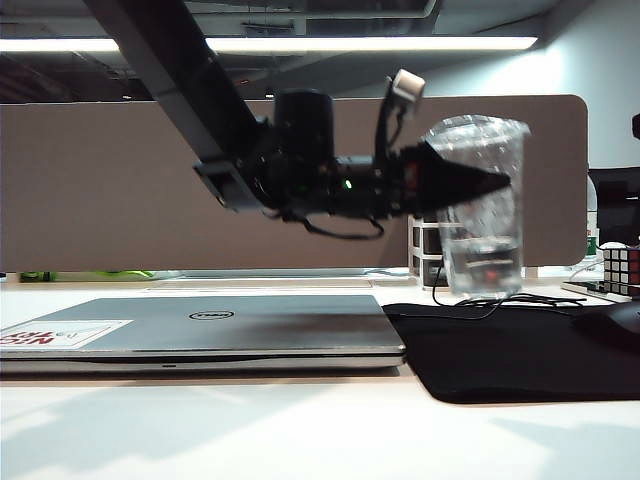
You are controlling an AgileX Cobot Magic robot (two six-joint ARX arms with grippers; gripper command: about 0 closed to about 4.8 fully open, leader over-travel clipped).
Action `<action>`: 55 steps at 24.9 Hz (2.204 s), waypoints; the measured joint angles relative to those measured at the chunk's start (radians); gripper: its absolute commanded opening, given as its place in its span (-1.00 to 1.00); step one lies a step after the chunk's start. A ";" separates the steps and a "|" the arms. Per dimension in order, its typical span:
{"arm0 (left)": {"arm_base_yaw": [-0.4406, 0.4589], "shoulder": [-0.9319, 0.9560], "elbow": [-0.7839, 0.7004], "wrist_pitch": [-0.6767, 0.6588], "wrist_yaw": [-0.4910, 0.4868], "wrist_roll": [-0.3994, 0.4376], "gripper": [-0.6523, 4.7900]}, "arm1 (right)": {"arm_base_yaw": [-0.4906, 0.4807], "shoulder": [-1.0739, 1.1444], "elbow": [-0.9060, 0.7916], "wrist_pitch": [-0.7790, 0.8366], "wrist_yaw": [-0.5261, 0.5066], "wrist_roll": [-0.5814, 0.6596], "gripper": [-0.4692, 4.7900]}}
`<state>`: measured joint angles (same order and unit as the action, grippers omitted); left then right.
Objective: Pick up the coffee cup and place it on the right side of the laptop.
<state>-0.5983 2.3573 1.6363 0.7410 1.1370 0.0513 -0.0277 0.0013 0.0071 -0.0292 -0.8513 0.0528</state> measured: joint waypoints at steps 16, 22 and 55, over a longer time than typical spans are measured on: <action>-0.049 0.077 -0.003 -0.006 0.026 0.002 1.00 | 0.000 0.000 0.000 0.000 -0.014 -0.001 -0.82; -0.038 0.077 -0.002 -0.005 0.117 -0.003 1.00 | 0.000 0.000 0.000 0.000 -0.014 -0.001 -0.82; 0.128 0.076 0.004 0.021 0.346 -0.087 1.00 | 0.000 0.000 0.000 0.000 -0.021 -0.050 -0.82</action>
<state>-0.4706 2.4336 1.6405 0.7616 1.4830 -0.0360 -0.0273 0.0013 0.0071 -0.0288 -0.8726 0.0029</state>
